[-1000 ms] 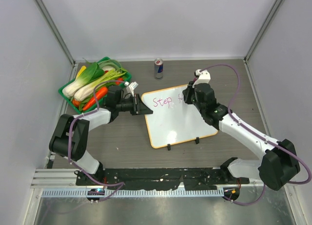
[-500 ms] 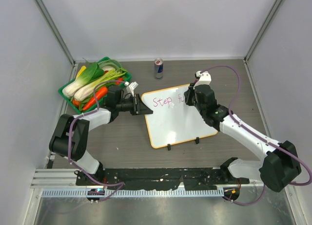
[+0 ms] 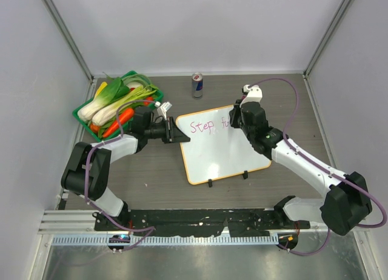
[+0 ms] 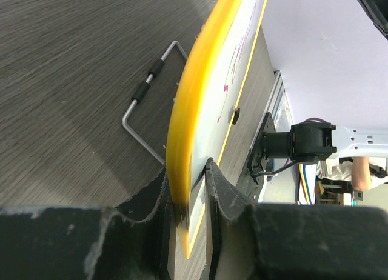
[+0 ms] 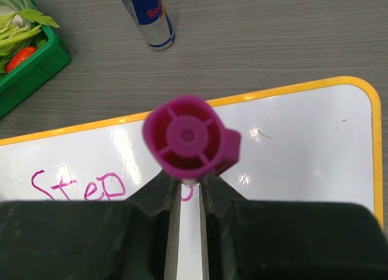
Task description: Write a sentence on the whiteboard
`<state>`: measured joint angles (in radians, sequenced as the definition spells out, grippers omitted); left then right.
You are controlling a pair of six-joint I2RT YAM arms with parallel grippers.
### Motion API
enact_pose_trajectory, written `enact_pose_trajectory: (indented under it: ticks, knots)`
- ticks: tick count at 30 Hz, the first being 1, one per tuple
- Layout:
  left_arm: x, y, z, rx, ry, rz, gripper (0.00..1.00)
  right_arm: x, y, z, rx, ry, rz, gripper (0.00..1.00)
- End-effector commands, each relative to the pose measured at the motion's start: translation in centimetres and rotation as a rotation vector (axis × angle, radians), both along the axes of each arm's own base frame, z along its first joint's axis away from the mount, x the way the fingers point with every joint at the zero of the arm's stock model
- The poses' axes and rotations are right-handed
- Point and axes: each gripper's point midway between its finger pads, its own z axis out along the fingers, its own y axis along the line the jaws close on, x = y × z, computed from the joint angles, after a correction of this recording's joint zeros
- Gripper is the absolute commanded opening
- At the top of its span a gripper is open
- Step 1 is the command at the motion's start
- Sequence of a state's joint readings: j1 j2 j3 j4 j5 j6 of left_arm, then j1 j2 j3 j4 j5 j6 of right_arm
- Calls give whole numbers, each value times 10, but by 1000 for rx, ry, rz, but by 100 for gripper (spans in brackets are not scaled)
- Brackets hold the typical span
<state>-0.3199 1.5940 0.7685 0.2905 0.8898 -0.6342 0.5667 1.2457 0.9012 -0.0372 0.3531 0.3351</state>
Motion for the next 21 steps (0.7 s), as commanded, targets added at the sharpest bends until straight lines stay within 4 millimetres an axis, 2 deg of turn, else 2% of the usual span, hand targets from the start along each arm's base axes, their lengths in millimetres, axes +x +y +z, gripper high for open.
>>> enact_pose_trajectory:
  ticks: [1,9,14,21]
  knots:
    - [-13,4,-37,130,20,7,0,8,9,23,40,-50,21,1]
    - [-13,4,-38,132,22,8,0,7,21,30,86,-67,71,1]
    - [-13,4,-39,132,21,4,0,3,13,41,96,-101,54,1]
    - [-12,4,-38,130,22,4,0,7,3,38,100,-101,20,1]
